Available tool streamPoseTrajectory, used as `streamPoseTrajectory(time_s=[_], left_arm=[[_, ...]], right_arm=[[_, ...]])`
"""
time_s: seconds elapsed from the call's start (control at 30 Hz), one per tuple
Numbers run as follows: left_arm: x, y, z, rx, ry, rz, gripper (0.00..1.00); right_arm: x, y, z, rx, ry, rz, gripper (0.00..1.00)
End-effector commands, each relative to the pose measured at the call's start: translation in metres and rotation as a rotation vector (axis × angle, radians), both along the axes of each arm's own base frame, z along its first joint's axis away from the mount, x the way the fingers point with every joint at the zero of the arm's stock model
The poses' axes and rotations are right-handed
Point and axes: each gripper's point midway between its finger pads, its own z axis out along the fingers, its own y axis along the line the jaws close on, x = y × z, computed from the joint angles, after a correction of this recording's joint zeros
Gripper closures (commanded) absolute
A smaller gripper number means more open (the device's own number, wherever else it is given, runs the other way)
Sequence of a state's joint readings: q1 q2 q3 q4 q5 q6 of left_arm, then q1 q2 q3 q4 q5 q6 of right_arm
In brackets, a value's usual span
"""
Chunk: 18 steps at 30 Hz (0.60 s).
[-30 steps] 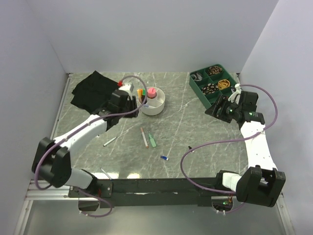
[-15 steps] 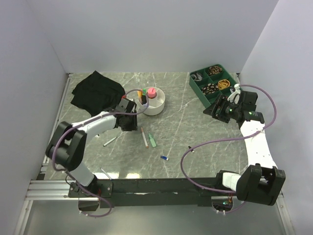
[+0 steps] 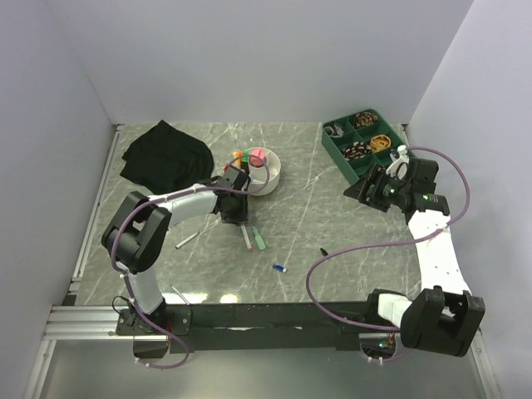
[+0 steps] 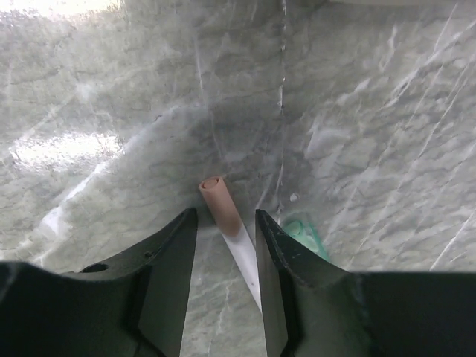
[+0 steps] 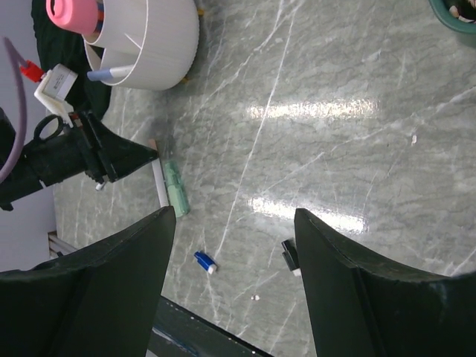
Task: Sort the stationery into containers
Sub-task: Pick up the pen from the center of the board.
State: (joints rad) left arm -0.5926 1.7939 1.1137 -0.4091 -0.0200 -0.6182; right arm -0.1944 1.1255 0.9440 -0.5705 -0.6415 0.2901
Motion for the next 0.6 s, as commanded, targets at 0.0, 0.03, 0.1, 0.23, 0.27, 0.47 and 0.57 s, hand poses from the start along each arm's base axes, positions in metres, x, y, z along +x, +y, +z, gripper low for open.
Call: streamPoseTrajectory(time_s=[0.0, 0.03, 0.1, 0.23, 0.27, 0.47, 0.57], left_arm=[[0.011, 0.0, 0.004, 0.045, -0.032, 0.031, 0.58], [0.007, 0.002, -0.002, 0.072, -0.017, 0.029, 0.58], [0.004, 0.005, -0.007, 0.109, -0.011, 0.027, 0.59], [-0.001, 0.004, -0.019, 0.143, 0.021, 0.015, 0.63], [-0.004, 0.005, -0.025, 0.16, 0.035, 0.006, 0.64], [-0.013, 0.008, -0.039, 0.19, 0.07, -0.023, 0.8], [-0.014, 0.006, -0.036, 0.174, 0.066, -0.038, 0.93]], right_arm=[[-0.002, 0.002, 0.011, 0.004, -0.05, 0.018, 0.27], [-0.002, 0.003, 0.012, 0.013, -0.049, 0.021, 0.27], [0.0, 0.004, 0.015, 0.021, -0.058, 0.022, 0.27], [0.003, 0.005, 0.019, 0.042, -0.07, 0.016, 0.27], [0.003, 0.006, 0.02, 0.048, -0.07, 0.017, 0.27], [-0.001, 0.007, 0.022, 0.065, -0.063, 0.018, 0.27], [-0.002, 0.007, 0.023, 0.067, -0.062, 0.014, 0.27]])
